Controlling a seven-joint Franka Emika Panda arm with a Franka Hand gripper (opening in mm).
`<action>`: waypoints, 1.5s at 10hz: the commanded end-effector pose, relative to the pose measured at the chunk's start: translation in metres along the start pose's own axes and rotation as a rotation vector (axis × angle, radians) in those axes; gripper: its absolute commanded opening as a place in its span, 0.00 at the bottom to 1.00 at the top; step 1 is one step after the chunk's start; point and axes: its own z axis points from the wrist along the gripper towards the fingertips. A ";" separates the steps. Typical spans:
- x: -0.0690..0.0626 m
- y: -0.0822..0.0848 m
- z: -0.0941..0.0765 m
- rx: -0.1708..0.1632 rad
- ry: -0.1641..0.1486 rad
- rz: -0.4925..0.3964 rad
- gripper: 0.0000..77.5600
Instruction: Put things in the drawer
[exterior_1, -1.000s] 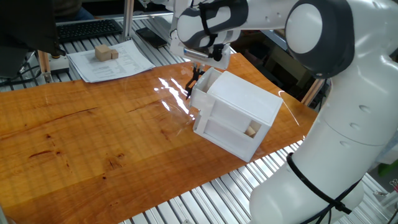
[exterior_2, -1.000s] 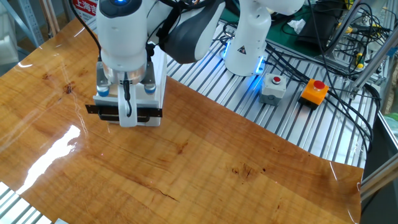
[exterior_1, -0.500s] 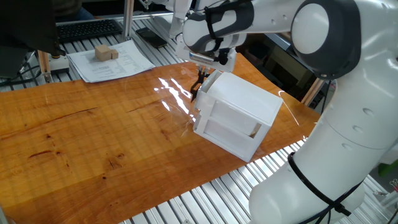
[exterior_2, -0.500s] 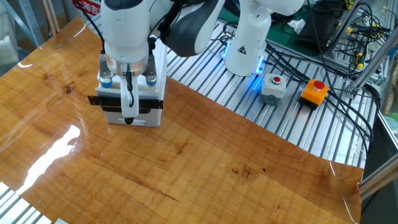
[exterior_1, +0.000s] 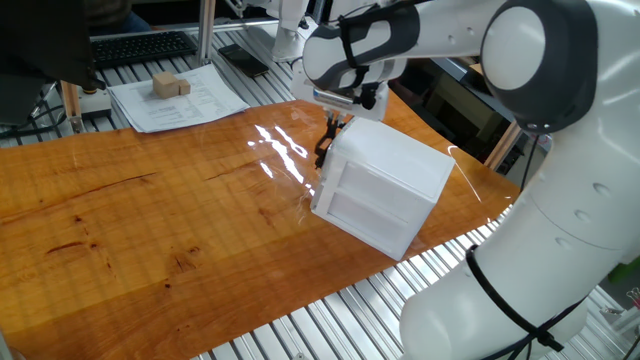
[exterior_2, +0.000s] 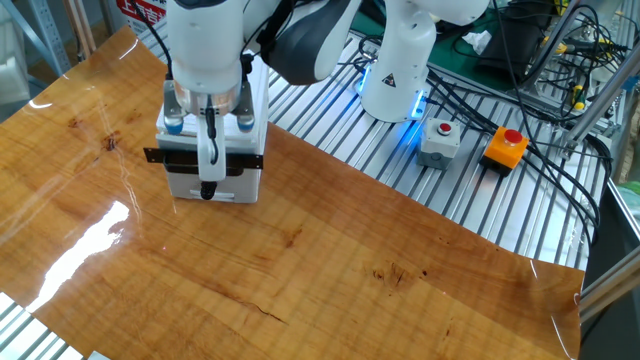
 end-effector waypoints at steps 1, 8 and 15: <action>0.003 -0.013 -0.001 0.003 0.000 -0.007 0.01; 0.002 -0.017 -0.011 -0.005 0.010 -0.005 0.01; 0.009 0.015 -0.086 -0.047 0.033 -0.234 0.01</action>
